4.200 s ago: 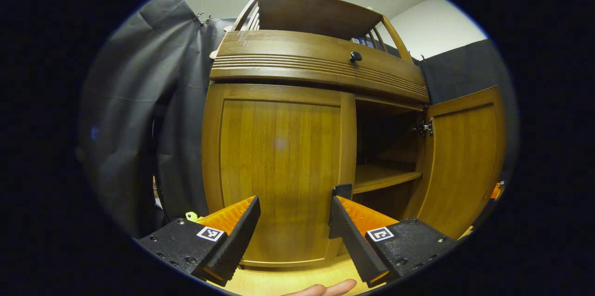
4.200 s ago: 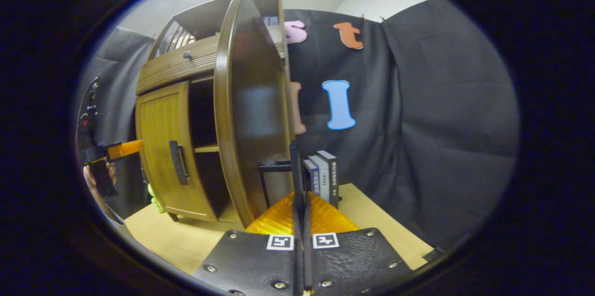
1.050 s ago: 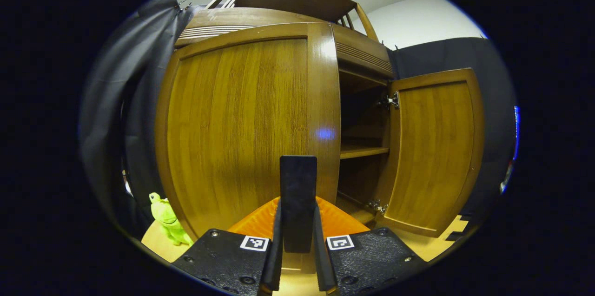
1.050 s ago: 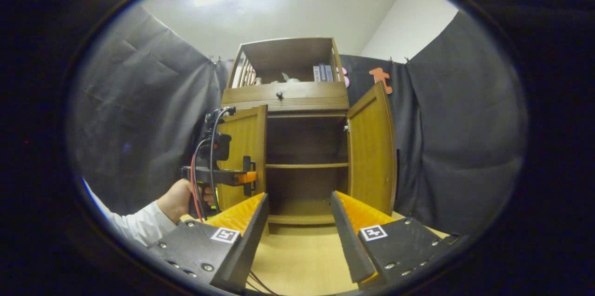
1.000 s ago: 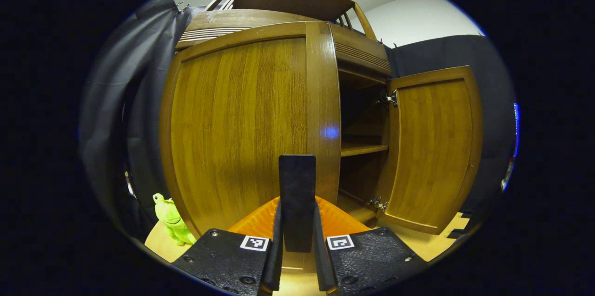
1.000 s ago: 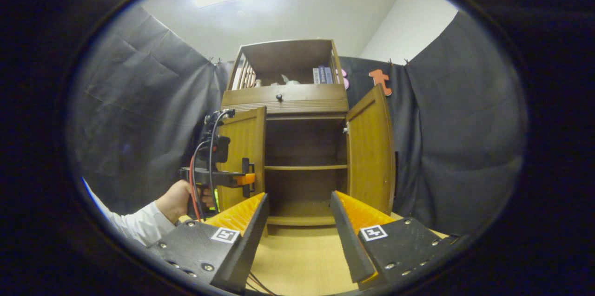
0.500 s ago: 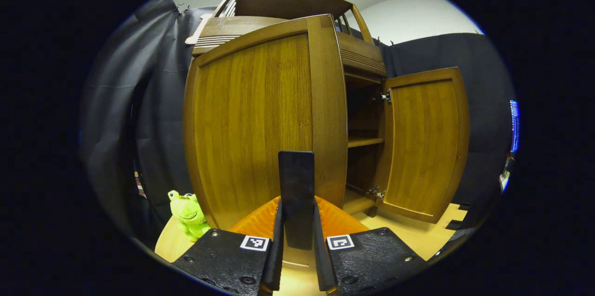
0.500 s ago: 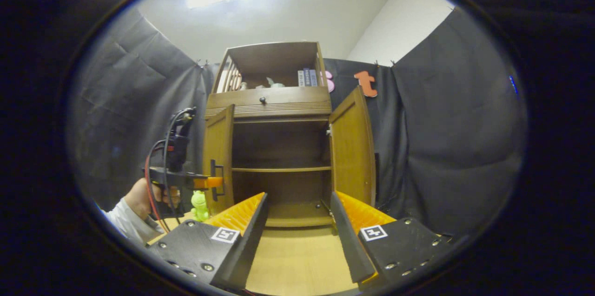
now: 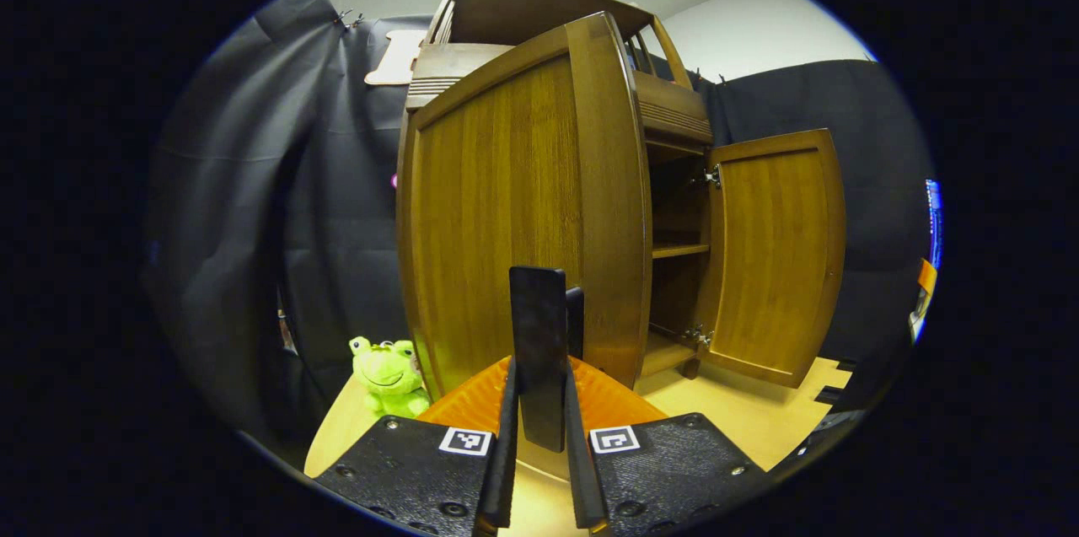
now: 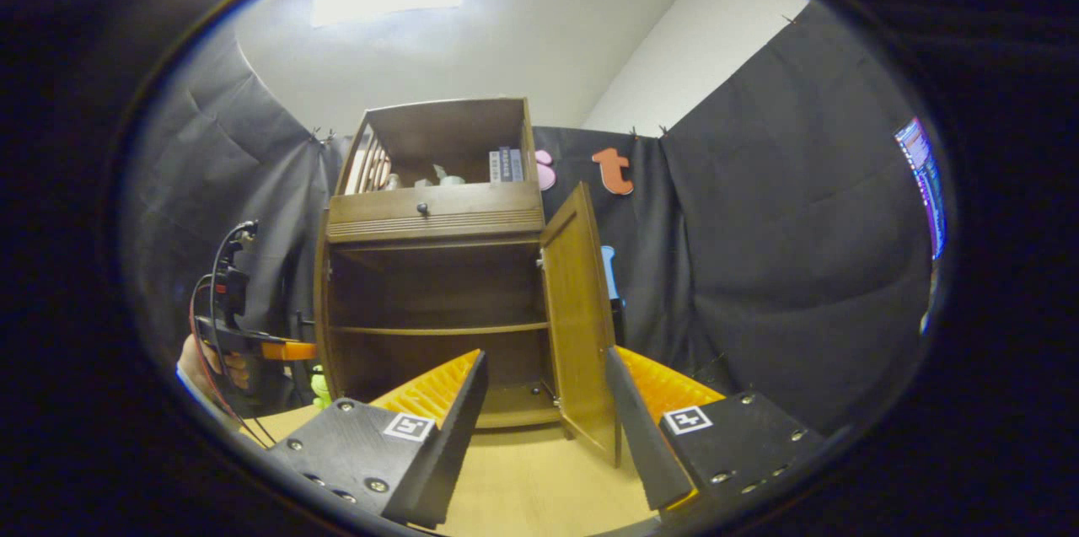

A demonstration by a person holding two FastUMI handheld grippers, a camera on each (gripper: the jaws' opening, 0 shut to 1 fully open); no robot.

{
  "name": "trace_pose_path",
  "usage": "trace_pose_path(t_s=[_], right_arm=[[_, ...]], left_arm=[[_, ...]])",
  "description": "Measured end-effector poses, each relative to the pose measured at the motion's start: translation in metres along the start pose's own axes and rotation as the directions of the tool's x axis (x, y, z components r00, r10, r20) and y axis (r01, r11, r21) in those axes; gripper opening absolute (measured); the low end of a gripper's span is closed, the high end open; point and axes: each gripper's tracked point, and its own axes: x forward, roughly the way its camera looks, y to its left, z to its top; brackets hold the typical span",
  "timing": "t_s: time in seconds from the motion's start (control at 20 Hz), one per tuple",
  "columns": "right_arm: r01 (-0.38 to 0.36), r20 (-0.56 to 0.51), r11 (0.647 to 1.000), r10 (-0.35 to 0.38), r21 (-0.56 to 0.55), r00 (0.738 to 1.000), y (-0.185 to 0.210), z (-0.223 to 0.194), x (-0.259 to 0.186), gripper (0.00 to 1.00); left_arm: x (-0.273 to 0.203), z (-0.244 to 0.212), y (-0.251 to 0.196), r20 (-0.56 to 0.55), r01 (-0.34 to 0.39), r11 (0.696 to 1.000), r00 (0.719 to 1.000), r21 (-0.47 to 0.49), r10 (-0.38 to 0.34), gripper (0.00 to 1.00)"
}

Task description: Open the right door of the double-door shoe cabinet with the right hand, and open the left door with the left hand.

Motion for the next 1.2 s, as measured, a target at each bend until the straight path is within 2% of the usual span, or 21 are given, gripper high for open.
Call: trace_pose_path(t_s=[0.05,0.15,0.2,0.25,0.3,0.65,0.7,0.75,0.8,0.85,1.2], right_arm=[[-0.006,-0.002,1.0,0.006,0.006,1.0,0.001,0.0,0.0,0.83],[-0.017,-0.01,1.0,0.017,0.0,1.0,0.004,-0.003,0.0,0.83],[-0.017,-0.014,1.0,0.017,-0.007,1.0,0.004,-0.004,0.0,0.76],[-0.017,-0.018,1.0,0.017,-0.012,1.0,0.004,-0.004,0.0,0.83],[-0.019,-0.021,1.0,0.018,-0.012,1.0,0.005,-0.005,0.0,0.76],[-0.022,-0.04,1.0,0.022,-0.006,0.999,0.01,-0.01,0.003,0.76],[-0.024,-0.045,1.0,0.024,-0.005,0.999,0.012,-0.012,0.003,0.76],[-0.03,-0.045,1.0,0.03,-0.008,0.999,0.014,-0.013,0.002,0.76],[-0.035,-0.043,0.999,0.034,-0.012,0.999,0.016,-0.011,0.002,0.84],[-0.034,-0.039,0.999,0.034,-0.014,0.999,0.016,-0.01,0.002,0.84],[-0.037,-0.054,0.999,0.035,-0.02,0.998,0.019,-0.016,0.004,0.83]], left_arm=[[-0.002,0.0,0.003,-0.001,-0.013,1.0,1.0,0.002,0.013,0.29],[-0.007,-0.001,0.009,0.001,-0.034,0.999,0.999,0.005,0.034,0.29],[-0.009,-0.002,0.012,0.001,-0.043,0.999,0.999,0.01,0.043,0.27],[-0.011,-0.003,0.016,0.0,-0.054,0.999,0.999,0.011,0.054,0.27],[-0.013,-0.004,0.021,-0.004,-0.066,0.998,0.998,0.014,0.066,0.26],[-0.026,-0.005,0.07,0.003,-0.179,0.984,0.984,0.007,0.179,0.23],[-0.034,-0.005,0.082,0.005,-0.194,0.981,0.981,0.0,0.194,0.18],[-0.036,-0.003,0.09,0.006,-0.203,0.979,0.979,-0.004,0.203,0.18],[-0.038,-0.004,0.095,0.01,-0.199,0.98,0.98,-0.015,0.199,0.19],[-0.04,-0.005,0.099,0.003,-0.191,0.981,0.981,-0.032,0.192,0.13],[-0.049,-0.008,0.113,-0.001,-0.172,0.985,0.985,-0.026,0.172,0.13]])
